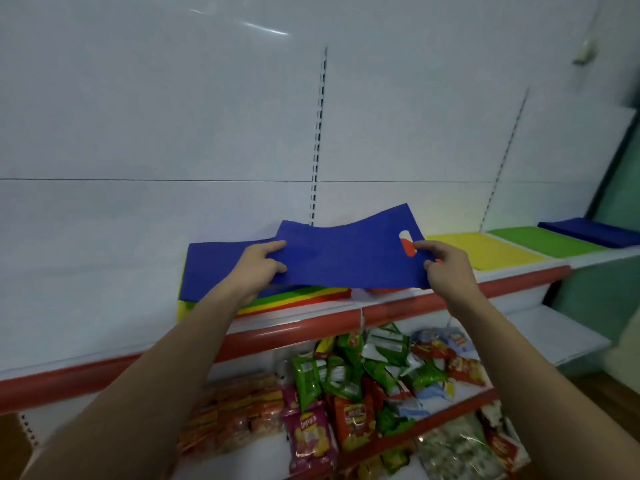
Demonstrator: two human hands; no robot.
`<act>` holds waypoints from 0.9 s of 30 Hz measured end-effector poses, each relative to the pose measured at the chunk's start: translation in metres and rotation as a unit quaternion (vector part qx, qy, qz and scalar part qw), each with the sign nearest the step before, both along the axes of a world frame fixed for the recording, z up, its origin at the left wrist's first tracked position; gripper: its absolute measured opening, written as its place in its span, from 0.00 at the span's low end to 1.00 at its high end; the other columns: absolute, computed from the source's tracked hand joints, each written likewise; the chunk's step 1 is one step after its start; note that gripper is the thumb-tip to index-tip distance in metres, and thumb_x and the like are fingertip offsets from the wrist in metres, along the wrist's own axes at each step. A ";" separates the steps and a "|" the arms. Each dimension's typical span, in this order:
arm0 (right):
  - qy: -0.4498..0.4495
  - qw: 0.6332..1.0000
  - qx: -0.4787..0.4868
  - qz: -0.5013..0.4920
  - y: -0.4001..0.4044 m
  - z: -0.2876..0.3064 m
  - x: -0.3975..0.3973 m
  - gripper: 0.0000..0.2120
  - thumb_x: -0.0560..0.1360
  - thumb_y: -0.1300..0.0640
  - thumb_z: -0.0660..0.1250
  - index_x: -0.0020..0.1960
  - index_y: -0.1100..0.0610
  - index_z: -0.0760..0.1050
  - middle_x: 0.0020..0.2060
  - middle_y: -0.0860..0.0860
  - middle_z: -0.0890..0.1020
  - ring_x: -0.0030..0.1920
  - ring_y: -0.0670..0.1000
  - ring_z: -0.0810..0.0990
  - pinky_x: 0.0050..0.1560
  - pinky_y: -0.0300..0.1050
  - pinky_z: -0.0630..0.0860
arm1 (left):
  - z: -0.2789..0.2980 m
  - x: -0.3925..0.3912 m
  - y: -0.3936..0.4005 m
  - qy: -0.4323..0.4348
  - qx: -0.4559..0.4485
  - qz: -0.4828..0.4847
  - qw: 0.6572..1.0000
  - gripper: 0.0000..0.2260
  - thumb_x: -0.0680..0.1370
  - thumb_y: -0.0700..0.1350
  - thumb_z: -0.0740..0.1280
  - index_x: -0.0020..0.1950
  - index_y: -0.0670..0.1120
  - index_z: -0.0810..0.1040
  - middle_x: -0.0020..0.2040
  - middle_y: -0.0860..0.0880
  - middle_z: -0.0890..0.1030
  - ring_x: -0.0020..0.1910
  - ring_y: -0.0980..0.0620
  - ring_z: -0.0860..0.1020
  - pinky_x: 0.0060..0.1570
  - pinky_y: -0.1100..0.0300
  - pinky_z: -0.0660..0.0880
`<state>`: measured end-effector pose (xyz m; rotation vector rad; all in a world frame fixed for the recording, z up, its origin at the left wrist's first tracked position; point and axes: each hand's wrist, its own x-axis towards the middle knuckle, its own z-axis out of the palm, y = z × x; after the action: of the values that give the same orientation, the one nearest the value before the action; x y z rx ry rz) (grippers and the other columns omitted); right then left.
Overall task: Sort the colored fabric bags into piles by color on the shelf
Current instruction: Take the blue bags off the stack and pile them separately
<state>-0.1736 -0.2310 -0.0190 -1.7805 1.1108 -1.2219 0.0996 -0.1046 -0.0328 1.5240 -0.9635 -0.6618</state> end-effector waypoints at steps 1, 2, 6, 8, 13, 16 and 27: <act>-0.001 1.000 0.006 -0.021 0.000 -0.003 -0.015 0.20 0.77 0.74 0.52 0.57 0.58 0.78 0.55 0.53 0.76 0.50 0.55 0.77 0.36 0.45 0.75 | -0.001 -0.010 -0.009 0.000 0.004 -0.012 1.000 0.25 0.79 0.32 0.64 0.75 0.46 0.69 0.69 0.47 0.71 0.59 0.46 0.76 0.55 0.52 0.79; -0.003 0.999 0.012 -0.041 0.001 -0.005 -0.031 0.20 0.78 0.73 0.52 0.59 0.60 0.78 0.55 0.53 0.75 0.49 0.55 0.77 0.35 0.42 0.74 | -0.003 -0.021 -0.018 -0.008 0.005 -0.024 1.000 0.24 0.79 0.32 0.64 0.74 0.45 0.70 0.71 0.46 0.70 0.60 0.46 0.76 0.57 0.51 0.78; -0.012 0.994 0.029 -0.106 0.002 -0.010 -0.097 0.18 0.80 0.69 0.55 0.64 0.60 0.76 0.60 0.53 0.74 0.53 0.54 0.76 0.41 0.41 0.76 | -0.004 -0.071 -0.054 -0.055 0.001 -0.070 0.996 0.23 0.78 0.33 0.66 0.74 0.42 0.70 0.70 0.46 0.70 0.60 0.47 0.75 0.52 0.60 0.76; -0.019 0.991 0.039 -0.128 0.003 -0.008 -0.131 0.17 0.81 0.66 0.58 0.67 0.59 0.75 0.60 0.52 0.74 0.54 0.54 0.78 0.47 0.45 0.77 | -0.002 -0.099 -0.074 -0.059 -0.002 -0.098 0.993 0.24 0.78 0.34 0.66 0.74 0.42 0.69 0.73 0.44 0.68 0.64 0.44 0.74 0.57 0.56 0.76; -0.004 0.983 0.026 -0.181 -0.002 -0.005 -0.217 0.18 0.80 0.66 0.61 0.68 0.57 0.73 0.58 0.50 0.74 0.46 0.49 0.78 0.29 0.29 0.74 | -0.001 -0.179 -0.120 -0.048 -0.022 -0.139 0.989 0.25 0.75 0.35 0.70 0.72 0.43 0.72 0.69 0.43 0.73 0.62 0.43 0.77 0.63 0.47 0.75; 0.013 0.977 0.026 -0.209 -0.014 -0.009 -0.266 0.19 0.80 0.66 0.61 0.70 0.57 0.72 0.61 0.53 0.76 0.44 0.48 0.78 0.29 0.30 0.73 | -0.005 -0.228 -0.144 -0.031 -0.028 -0.166 0.985 0.26 0.75 0.35 0.71 0.73 0.43 0.72 0.70 0.44 0.73 0.62 0.45 0.77 0.63 0.48 0.75; 0.027 0.969 0.090 -0.229 -0.046 -0.038 -0.445 0.21 0.81 0.64 0.60 0.73 0.55 0.68 0.69 0.54 0.72 0.54 0.49 0.78 0.30 0.27 0.73 | -0.036 -0.402 -0.213 0.028 -0.014 -0.243 0.969 0.27 0.76 0.33 0.70 0.74 0.47 0.70 0.68 0.46 0.74 0.56 0.45 0.80 0.57 0.46 0.79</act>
<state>-0.6183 -0.2765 -0.0569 -1.4709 1.6735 -1.2864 -0.3027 -0.3177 -0.0689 1.2406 -1.3129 -1.0262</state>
